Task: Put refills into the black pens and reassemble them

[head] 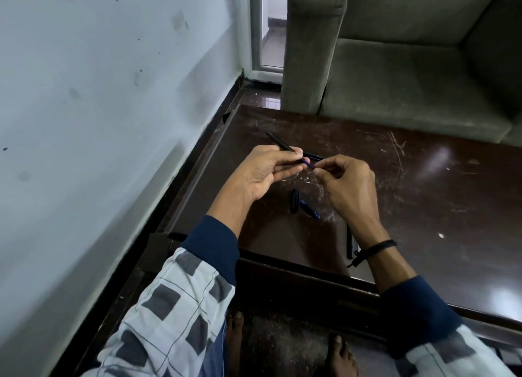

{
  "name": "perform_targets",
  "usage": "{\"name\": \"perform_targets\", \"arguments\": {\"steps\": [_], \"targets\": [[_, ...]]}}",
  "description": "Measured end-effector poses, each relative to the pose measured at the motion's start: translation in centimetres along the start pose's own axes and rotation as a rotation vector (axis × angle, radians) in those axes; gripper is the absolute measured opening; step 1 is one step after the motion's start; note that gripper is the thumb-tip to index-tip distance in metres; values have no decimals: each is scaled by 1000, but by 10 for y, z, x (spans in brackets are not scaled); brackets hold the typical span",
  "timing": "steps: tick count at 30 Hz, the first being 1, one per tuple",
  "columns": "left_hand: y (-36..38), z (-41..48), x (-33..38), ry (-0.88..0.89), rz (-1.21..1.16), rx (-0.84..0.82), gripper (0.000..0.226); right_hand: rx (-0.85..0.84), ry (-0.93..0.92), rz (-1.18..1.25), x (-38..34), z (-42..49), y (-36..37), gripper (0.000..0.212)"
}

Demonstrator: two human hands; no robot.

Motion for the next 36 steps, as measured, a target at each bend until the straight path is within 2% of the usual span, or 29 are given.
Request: {"name": "perform_targets", "arguments": {"steps": [17, 30, 36], "targets": [[-4, 0, 0, -26, 21, -22, 13, -4, -41, 13, -3, -5, 4, 14], [-3, -2, 2, -28, 15, -37, 10, -11, -21, 19, -2, -2, 4, 7], [-2, -3, 3, -40, 29, -35, 12, -22, -32, 17, -1, -3, 5, 9]]}}
Point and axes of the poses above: each hand's wrist, its own z-axis towards the middle knuckle, its own y-axis out of the palm, x = y × z, the point moved 2 cm from there along z, towards the middle knuckle, and after that the axes turned 2 degrees about -x, right-handed, at the moved point
